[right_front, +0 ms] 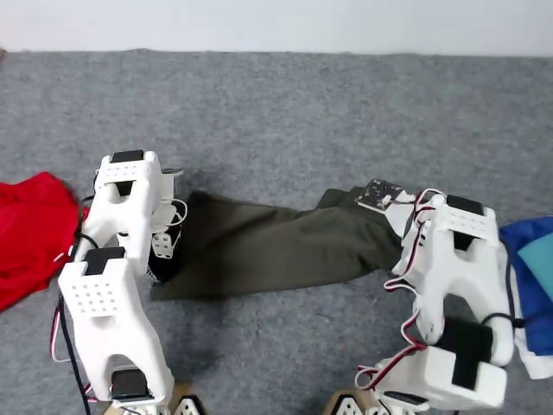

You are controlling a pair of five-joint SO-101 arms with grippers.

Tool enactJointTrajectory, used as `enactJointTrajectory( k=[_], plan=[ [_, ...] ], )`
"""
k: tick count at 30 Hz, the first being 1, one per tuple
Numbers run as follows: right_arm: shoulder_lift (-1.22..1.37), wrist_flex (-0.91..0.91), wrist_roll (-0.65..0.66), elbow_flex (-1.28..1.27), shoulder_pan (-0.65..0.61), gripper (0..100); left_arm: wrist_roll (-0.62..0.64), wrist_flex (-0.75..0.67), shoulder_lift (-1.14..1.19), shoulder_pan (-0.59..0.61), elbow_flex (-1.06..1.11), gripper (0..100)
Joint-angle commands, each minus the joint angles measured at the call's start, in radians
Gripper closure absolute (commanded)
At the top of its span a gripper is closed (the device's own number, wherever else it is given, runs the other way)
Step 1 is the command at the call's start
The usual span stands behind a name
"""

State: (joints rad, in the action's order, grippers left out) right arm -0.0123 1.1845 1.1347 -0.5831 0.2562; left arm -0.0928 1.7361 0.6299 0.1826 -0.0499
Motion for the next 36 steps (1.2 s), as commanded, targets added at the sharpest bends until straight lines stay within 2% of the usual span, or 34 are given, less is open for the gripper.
enactJointTrajectory(
  k=[1,2,9,17,28,36],
  plan=[
    [0.044,-0.035,0.002,0.025,0.013,95.1,-0.014,0.02,-0.037,0.032,-0.005,99],
    [0.061,-0.039,0.002,0.028,0.024,99.0,-0.014,0.02,-0.037,0.032,-0.005,99],
    [0.12,-0.024,0.006,0.115,0.114,99.0,-0.015,0.02,-0.037,0.028,0.056,99],
    [0.119,0.242,0.083,0.344,0.13,99.0,-0.017,0.017,-0.037,0.028,0.056,99],
    [0.127,0.599,0.285,0.565,0.142,99.0,-0.054,0.015,-0.035,0.032,0.058,99],
    [0.119,0.613,0.353,0.672,0.222,99.0,-0.054,0.015,-0.035,0.032,0.058,99]
  ],
)
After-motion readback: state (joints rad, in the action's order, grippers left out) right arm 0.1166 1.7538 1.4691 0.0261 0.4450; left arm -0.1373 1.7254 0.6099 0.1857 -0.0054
